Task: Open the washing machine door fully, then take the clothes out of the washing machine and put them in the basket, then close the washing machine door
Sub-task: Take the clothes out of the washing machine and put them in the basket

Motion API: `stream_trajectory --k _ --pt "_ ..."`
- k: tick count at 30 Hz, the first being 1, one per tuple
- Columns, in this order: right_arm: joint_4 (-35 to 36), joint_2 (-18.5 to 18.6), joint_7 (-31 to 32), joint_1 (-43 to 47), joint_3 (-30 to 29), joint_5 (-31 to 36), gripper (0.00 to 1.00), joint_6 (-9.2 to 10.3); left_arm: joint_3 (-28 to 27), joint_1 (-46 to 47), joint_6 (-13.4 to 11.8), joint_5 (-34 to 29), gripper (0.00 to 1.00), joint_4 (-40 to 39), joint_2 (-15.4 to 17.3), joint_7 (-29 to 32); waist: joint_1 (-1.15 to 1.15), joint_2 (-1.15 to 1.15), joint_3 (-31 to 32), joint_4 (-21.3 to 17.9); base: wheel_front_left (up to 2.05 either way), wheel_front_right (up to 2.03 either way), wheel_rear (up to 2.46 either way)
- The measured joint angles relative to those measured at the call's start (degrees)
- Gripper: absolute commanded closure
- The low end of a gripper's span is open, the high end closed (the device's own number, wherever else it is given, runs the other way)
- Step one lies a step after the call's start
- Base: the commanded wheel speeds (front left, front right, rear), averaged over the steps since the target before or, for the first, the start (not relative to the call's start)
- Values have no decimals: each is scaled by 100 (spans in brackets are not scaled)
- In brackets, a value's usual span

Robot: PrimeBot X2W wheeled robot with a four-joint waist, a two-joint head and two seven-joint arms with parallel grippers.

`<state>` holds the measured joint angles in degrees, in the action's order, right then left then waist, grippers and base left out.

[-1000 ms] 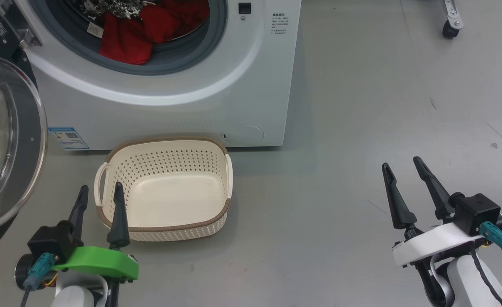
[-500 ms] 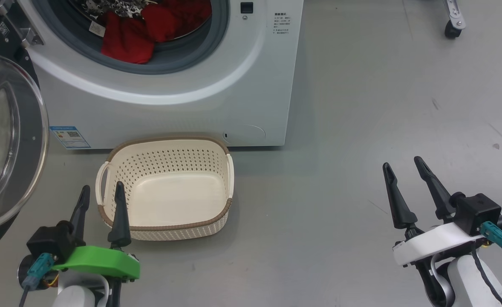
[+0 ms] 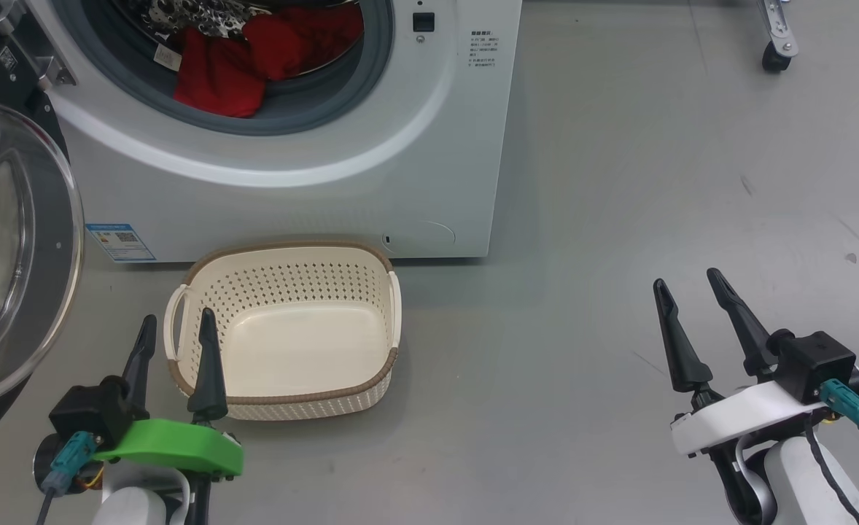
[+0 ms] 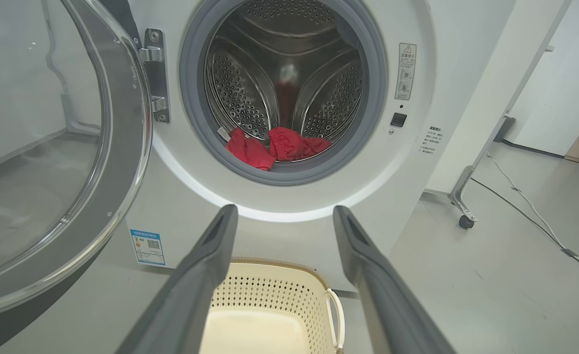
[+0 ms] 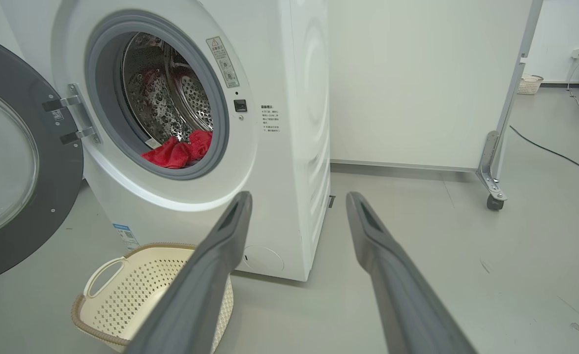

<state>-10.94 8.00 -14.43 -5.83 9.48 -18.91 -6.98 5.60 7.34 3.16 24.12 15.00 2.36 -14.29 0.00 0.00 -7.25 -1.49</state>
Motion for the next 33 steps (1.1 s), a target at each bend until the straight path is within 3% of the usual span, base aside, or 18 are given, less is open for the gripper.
stream_trajectory --k 33 --pt "-56 1 0 49 24 47 0 0 14 -3 -42 -120 0 -29 -3 -14 0 0 84 83 103 -103 0"
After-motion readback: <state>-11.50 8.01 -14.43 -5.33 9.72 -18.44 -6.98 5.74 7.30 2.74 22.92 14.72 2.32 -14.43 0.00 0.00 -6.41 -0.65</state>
